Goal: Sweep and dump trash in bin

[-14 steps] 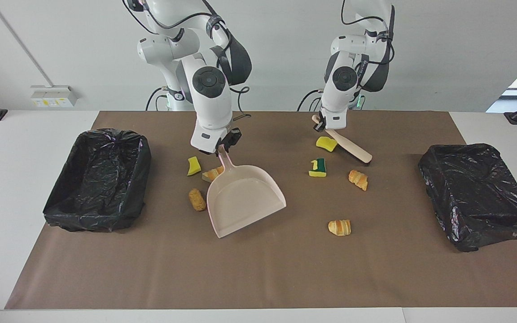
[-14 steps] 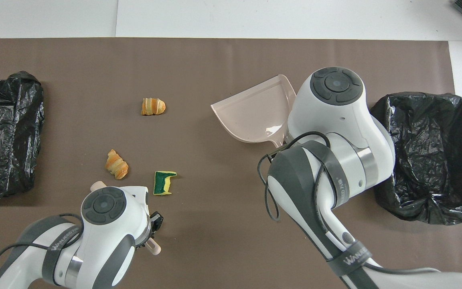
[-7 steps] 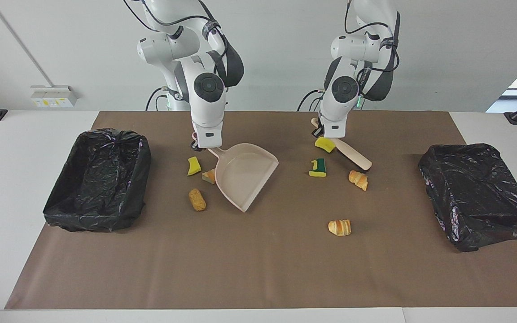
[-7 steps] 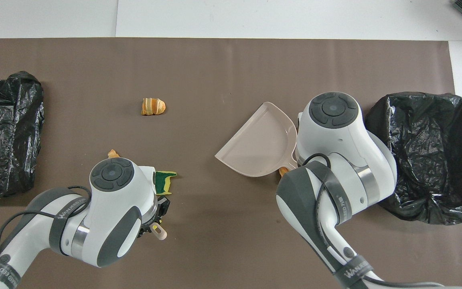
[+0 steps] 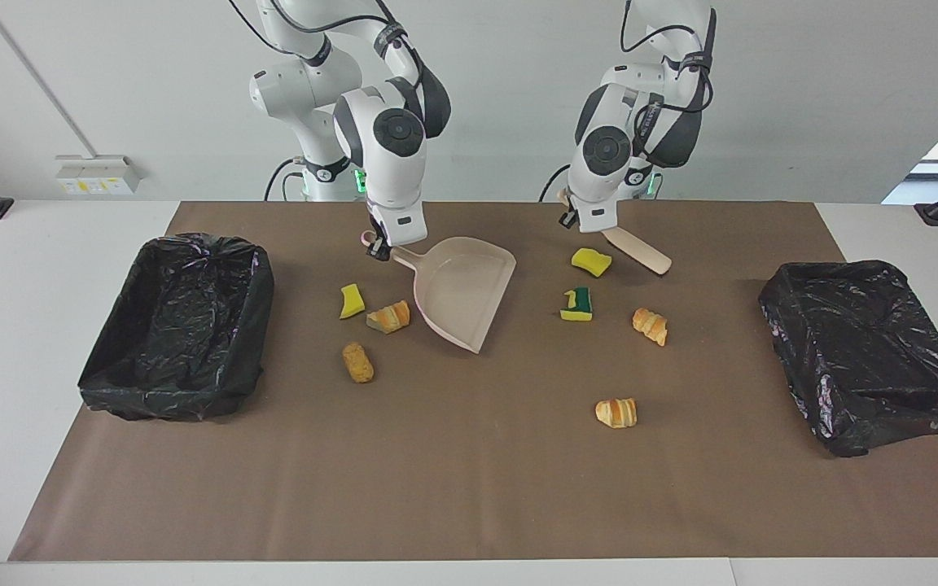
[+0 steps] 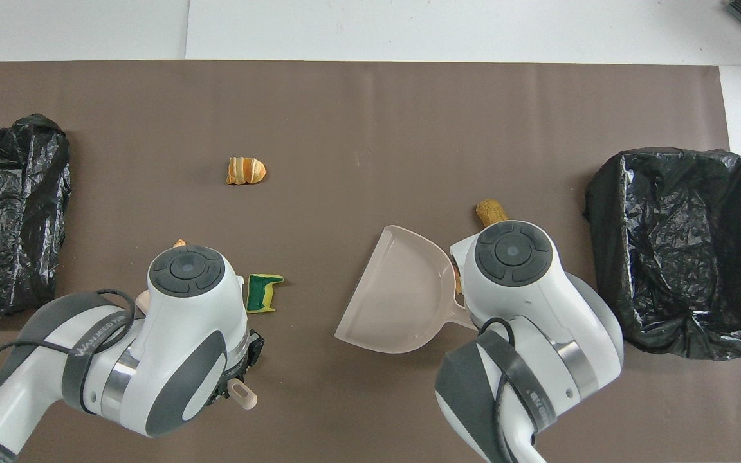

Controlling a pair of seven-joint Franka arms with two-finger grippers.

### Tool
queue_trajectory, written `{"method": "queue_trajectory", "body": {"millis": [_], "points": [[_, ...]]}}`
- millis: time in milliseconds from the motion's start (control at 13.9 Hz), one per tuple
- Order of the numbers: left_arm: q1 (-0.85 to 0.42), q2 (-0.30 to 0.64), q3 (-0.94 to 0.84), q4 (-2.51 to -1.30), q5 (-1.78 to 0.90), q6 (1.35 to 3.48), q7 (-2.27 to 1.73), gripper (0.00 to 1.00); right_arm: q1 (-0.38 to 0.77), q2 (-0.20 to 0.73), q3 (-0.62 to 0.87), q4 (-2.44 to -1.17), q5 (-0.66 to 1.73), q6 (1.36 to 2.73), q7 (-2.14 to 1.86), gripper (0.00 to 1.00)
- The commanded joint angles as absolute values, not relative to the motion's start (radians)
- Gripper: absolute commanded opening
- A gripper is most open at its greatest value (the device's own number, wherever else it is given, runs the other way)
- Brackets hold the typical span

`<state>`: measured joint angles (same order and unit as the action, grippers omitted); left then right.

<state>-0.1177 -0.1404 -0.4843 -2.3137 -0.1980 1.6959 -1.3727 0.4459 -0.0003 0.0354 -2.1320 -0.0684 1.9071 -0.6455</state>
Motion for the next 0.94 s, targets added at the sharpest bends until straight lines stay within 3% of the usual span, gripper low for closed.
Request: {"method": "queue_trajectory", "body": {"millis": [0, 144, 504, 647, 863], "points": [[-0.118, -0.169, -0.505, -2.368, -0.23, 1.798, -1.465, 0.0, 0.446, -0.009, 0.037, -2.181, -0.097, 1.994, -0.683, 0.0], [-0.11, -0.138, -0.503, -2.358, -0.287, 1.894, -1.476, 0.0, 0.442, -0.009, 0.037, -2.223, -0.156, 2.069, -0.767, 0.0], [-0.104, -0.035, -0.502, -2.273, -0.301, 2.126, -1.508, 0.0, 0.428, 0.001, 0.037, -2.223, -0.207, 2.083, -0.871, 0.0], [-0.106, 0.003, -0.502, -2.203, -0.284, 2.088, -1.462, 0.0, 0.434, 0.008, 0.037, -2.223, -0.216, 2.077, -0.871, 0.0], [-0.107, -0.014, -0.502, -2.174, -0.253, 1.939, -1.317, 0.0, 0.434, 0.008, 0.037, -2.221, -0.221, 2.06, -0.861, 0.0]]}}
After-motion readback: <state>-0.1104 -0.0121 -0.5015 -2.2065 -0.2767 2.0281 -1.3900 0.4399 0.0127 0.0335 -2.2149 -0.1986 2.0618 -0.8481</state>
